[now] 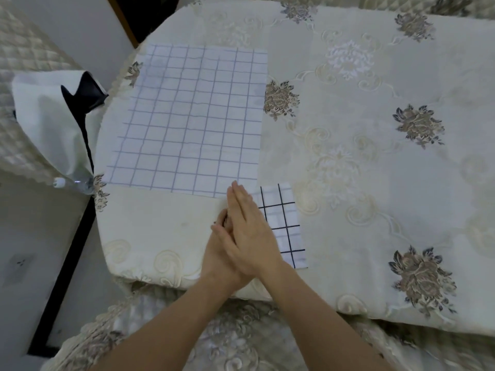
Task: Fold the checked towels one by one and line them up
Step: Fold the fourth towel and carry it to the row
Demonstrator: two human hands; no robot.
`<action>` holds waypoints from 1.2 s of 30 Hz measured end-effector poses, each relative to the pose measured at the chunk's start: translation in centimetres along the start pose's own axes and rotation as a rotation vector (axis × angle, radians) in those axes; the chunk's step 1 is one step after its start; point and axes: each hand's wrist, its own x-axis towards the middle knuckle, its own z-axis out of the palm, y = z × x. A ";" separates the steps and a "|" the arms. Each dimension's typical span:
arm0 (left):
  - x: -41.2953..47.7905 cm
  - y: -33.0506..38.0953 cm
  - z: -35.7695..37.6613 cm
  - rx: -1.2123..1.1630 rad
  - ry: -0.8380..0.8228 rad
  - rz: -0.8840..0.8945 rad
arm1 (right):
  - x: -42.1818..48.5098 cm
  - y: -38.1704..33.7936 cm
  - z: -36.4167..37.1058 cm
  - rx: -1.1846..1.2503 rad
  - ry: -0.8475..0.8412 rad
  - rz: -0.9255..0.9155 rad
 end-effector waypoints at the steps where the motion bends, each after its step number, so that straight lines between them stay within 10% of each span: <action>1: 0.2 0.0 0.4 0.171 0.014 0.087 | -0.2 0.8 -0.1 -0.011 0.004 0.002; 24: 0.5 -0.6 0.3 0.430 -0.193 0.113 | -3.3 7.6 -2.9 -0.483 0.063 0.170; 29: 0.6 0.0 -0.4 0.425 -0.245 0.086 | -3.2 7.2 -4.0 -0.378 -0.013 0.195; 36: 1.2 1.1 -2.0 0.437 -0.323 0.070 | -4.9 6.1 -6.4 -0.078 0.289 0.516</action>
